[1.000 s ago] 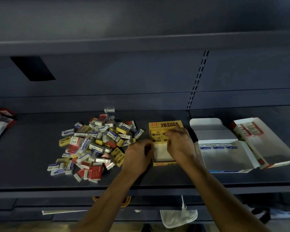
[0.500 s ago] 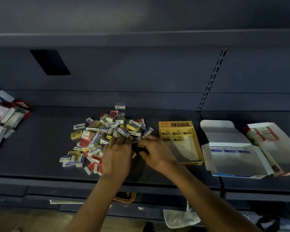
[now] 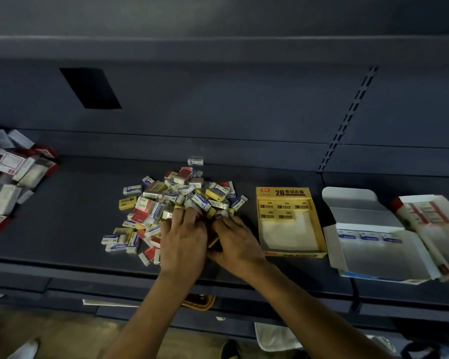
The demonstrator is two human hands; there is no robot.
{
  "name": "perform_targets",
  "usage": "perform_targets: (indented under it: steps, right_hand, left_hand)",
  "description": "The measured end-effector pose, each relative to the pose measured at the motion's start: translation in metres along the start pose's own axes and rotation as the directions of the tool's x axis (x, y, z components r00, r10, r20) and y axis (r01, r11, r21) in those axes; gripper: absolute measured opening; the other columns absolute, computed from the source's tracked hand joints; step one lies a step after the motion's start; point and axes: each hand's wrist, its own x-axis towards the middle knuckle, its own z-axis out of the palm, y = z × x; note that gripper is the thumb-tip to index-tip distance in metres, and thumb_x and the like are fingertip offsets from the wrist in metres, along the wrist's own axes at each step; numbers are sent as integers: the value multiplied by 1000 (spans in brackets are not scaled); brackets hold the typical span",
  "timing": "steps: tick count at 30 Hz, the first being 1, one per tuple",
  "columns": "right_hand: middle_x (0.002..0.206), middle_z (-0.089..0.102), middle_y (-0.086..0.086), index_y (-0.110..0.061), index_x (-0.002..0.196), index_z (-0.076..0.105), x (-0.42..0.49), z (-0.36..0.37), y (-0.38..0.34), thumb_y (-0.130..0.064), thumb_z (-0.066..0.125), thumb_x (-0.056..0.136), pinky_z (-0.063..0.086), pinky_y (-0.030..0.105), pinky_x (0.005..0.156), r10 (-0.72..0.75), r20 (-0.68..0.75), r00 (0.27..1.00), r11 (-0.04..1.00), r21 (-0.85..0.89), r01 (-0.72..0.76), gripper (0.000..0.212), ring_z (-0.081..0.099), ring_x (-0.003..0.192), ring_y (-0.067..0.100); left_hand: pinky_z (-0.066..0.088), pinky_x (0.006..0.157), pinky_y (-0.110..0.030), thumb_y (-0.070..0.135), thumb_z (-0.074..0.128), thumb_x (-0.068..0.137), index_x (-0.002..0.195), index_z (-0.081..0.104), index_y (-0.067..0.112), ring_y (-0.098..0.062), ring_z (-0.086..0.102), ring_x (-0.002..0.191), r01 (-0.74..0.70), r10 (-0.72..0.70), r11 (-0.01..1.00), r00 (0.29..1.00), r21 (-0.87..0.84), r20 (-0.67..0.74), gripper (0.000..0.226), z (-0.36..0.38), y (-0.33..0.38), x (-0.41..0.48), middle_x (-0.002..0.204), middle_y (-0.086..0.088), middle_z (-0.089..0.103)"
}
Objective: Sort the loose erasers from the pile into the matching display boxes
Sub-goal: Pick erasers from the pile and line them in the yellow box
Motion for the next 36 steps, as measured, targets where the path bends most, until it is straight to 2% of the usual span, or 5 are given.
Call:
perform_targets:
  steps: [6,12,21,27,36]
  right_hand:
    - [129,48,3,-15,123,45,-3,-3,-2,-29,64,79,39,33,95,44,-4,999,999,-21,-44,50,37,117,22]
    - [126,50,1,-18,119,53,-5,-17,5,-8,60,81,38,32,92,39,49,998,999,-26,-37,40,38,116,23]
    - [124,39,3,-13,107,56,-6,-16,12,-14,63,84,37,25,90,62,22,998,998,13,-62,24,45,112,22]
    - [131,44,7,-13,131,35,-8,-16,12,-22,61,86,40,30,95,103,-20,995,992,-77,-104,53,43,119,23]
    - [114,60,3,-15,116,50,-13,-25,25,-3,63,80,46,31,89,7,-196,981,994,111,15,40,54,107,21]
  left_hand:
    - [45,70,-49,10,84,53,69,70,12,-31,53,90,33,-34,999,998,33,57,21,-3,3,4,91,-7,60]
    - [26,95,-56,26,63,82,102,64,28,-23,44,113,37,-42,998,993,48,110,20,-1,10,-1,105,5,63]
    - [34,94,-68,9,80,54,82,72,11,-34,59,91,33,-35,991,999,-130,-10,30,10,10,2,80,-6,66]
    - [44,90,-51,9,76,58,91,72,13,-34,57,87,-20,-23,954,990,-300,-139,34,10,4,5,87,-7,67]
    - [52,69,-37,-3,74,62,100,68,12,-29,59,87,-21,-28,897,994,-441,-103,41,0,2,9,94,-8,64]
